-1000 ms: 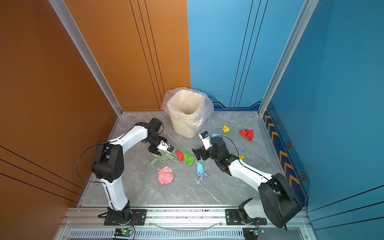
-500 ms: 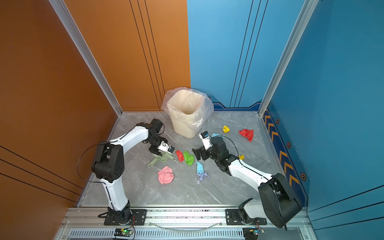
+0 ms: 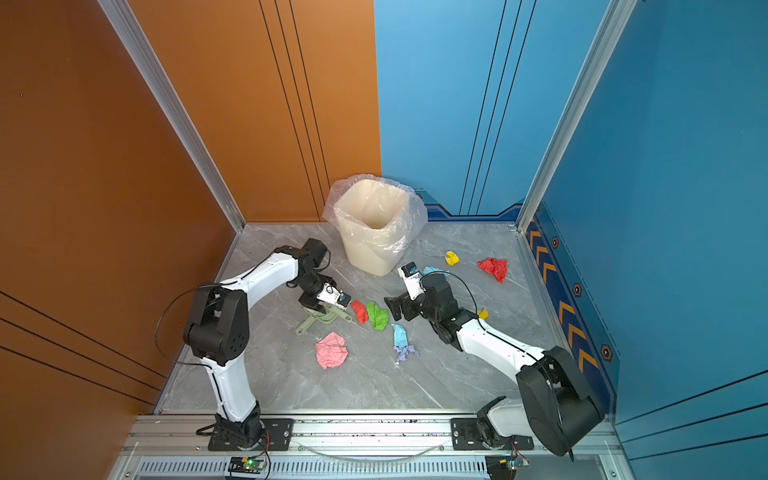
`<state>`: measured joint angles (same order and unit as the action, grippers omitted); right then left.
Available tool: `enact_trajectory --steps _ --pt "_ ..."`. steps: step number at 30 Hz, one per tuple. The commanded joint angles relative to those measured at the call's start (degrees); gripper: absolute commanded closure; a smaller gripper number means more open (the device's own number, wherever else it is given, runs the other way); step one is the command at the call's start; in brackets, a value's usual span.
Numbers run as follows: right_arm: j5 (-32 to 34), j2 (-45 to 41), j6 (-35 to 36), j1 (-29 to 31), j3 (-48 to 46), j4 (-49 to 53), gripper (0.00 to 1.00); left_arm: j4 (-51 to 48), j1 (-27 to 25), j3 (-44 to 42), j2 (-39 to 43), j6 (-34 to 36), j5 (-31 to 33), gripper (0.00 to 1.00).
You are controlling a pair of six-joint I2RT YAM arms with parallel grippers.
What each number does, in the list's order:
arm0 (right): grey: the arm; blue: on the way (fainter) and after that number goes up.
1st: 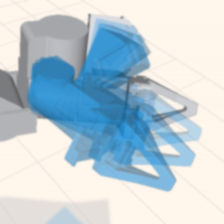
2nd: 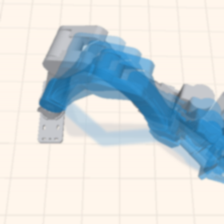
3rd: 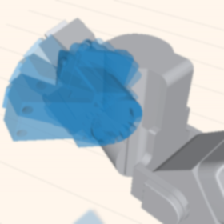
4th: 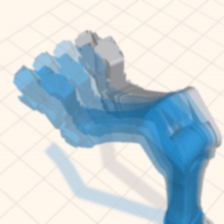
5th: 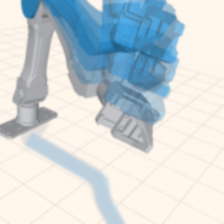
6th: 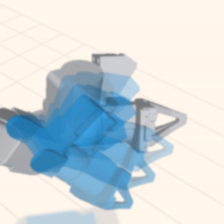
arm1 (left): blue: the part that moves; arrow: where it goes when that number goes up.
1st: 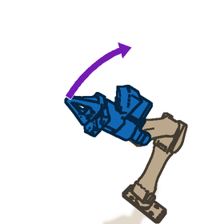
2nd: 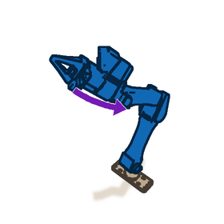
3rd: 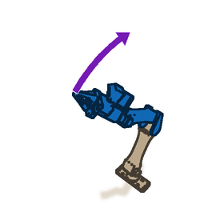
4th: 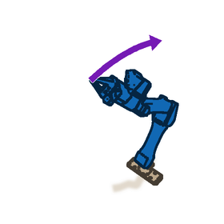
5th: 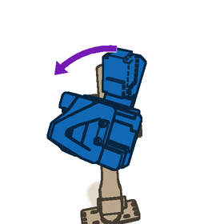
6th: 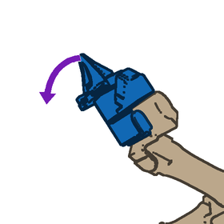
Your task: Sweep away the paper scraps from the table
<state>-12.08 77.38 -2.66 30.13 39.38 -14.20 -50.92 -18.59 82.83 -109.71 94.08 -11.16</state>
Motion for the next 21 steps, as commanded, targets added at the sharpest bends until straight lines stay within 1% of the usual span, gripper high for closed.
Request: enact_trajectory --steps 1,21 --pt "0.47 0.09 -0.39 0.37 0.23 -1.37 0.00 -2.00 -0.61 -0.83 0.99 -1.18 -1.59 0.41" --pt "-0.14 1.46 -0.73 0.43 0.70 -2.06 0.00 -2.05 -0.05 -1.25 -0.58 -1.00 -1.03 0.45"
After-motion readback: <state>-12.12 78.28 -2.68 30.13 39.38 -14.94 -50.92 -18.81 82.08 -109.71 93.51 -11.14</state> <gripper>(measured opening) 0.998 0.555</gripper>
